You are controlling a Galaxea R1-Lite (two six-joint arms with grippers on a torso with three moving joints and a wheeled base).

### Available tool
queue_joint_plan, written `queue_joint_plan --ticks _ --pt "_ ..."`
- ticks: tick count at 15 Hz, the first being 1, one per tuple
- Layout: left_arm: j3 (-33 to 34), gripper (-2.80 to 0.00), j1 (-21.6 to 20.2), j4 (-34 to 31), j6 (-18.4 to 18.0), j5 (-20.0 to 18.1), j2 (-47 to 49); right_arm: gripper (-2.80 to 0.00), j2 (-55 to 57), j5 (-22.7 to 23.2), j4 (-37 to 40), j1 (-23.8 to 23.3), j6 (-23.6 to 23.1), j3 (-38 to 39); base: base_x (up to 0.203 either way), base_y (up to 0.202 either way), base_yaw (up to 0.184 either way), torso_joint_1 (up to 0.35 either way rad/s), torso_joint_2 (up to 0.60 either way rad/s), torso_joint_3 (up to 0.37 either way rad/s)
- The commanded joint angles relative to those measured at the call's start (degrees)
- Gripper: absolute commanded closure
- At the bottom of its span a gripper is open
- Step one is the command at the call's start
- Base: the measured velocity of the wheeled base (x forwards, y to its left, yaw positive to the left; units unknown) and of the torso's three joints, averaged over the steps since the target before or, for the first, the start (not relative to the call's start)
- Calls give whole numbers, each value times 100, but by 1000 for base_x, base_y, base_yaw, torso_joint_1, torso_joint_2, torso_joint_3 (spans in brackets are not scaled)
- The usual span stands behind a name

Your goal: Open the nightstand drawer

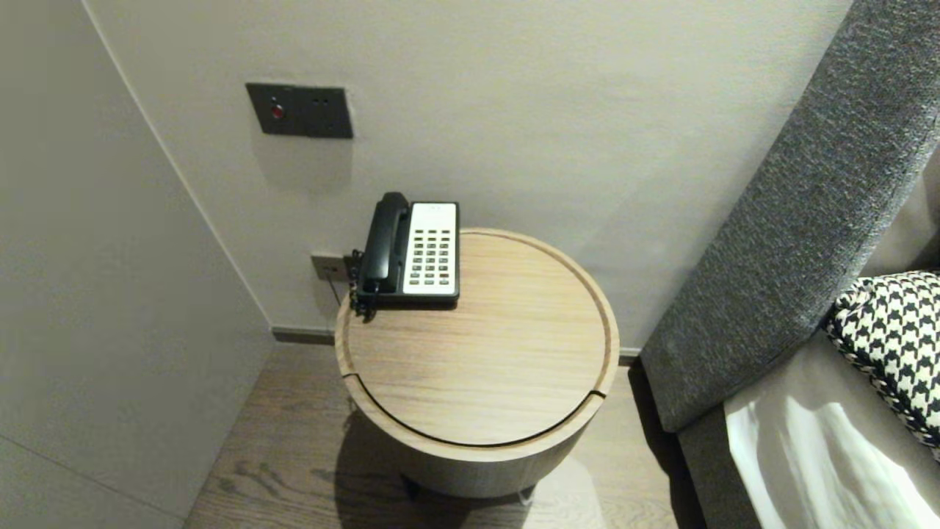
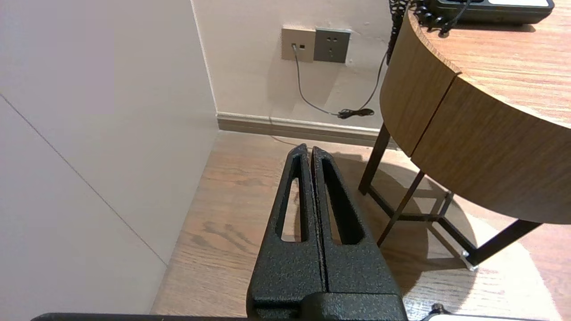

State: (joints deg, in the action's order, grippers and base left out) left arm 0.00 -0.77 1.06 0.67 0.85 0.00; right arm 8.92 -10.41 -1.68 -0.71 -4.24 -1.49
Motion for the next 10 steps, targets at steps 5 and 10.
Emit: queue_joint_plan --ticks 5,10 --pt "0 0 -2 -1 3 3 -26 0 -874 491 -51 44 -406 58 0 0 0 0 0 0" --pt "0 0 -2 8 3 3 -26 0 -874 1119 -123 46 -331 290 0 0 0 0 0 0"
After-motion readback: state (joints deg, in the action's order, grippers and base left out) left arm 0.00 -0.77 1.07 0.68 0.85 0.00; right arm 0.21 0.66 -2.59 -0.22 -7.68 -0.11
